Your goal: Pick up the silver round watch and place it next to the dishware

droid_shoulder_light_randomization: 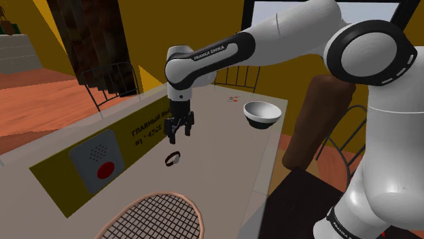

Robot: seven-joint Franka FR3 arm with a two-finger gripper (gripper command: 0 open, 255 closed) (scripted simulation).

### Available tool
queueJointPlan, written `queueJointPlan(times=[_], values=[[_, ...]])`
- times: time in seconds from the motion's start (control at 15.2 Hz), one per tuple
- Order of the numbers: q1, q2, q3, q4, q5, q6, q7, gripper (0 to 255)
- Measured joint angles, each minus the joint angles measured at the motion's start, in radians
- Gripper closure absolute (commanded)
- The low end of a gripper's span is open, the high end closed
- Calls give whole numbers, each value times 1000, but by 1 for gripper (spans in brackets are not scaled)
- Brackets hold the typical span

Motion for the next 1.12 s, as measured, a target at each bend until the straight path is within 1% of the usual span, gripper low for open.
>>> queueJointPlan(times=[0.07,0.2,0.59,0.99,1.06,1.12], values=[[3,30,1,31,-2,-5,-2,0],[6,52,3,41,-3,5,-3,0],[17,80,6,1,-2,73,-3,0],[17,82,7,-4,-2,81,-4,0],[17,82,7,-4,-2,81,-4,255],[17,82,7,-4,-2,81,-4,255]])
